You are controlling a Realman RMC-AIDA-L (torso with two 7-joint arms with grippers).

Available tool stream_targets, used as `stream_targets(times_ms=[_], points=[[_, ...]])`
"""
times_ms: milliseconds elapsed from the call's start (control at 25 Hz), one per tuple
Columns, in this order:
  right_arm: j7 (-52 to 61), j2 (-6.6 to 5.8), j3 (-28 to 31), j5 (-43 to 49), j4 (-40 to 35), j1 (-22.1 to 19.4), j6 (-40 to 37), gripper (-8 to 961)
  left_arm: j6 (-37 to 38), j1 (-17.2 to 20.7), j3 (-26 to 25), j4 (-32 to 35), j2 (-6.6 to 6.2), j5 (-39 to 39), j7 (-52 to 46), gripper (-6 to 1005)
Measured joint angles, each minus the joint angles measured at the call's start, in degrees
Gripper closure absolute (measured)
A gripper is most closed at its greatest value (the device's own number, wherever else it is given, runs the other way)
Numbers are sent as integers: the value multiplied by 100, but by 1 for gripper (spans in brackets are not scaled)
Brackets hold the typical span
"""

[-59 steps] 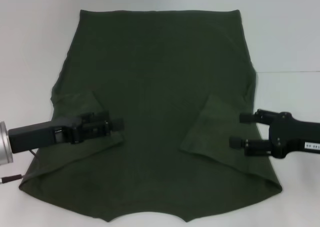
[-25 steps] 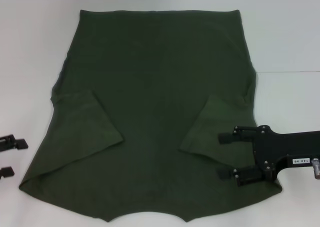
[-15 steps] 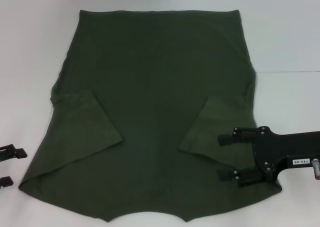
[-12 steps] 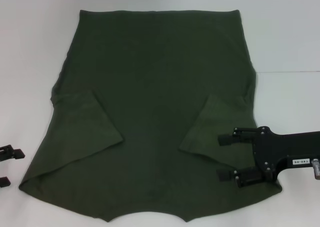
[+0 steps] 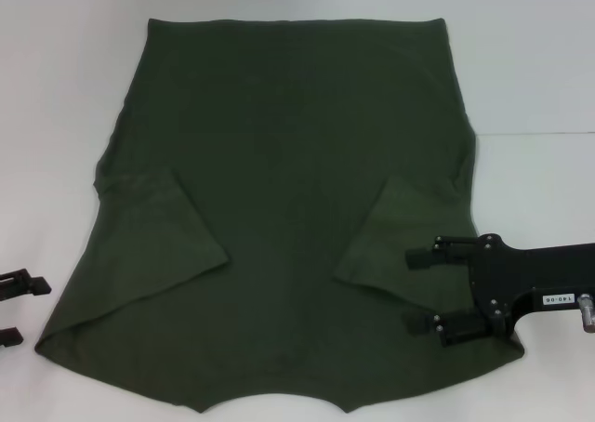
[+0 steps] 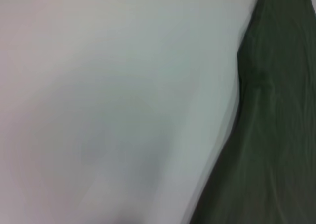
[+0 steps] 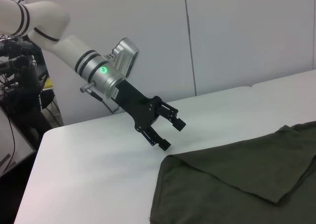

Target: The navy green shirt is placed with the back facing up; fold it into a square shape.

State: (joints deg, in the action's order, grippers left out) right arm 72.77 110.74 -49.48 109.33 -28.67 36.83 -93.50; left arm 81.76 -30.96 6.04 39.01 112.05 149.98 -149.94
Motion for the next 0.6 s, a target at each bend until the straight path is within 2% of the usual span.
stream_targets(times_ms=[600], points=[[0, 0, 9, 0, 2, 0, 8, 27, -215, -92, 405, -129, 3, 14, 0, 85]])
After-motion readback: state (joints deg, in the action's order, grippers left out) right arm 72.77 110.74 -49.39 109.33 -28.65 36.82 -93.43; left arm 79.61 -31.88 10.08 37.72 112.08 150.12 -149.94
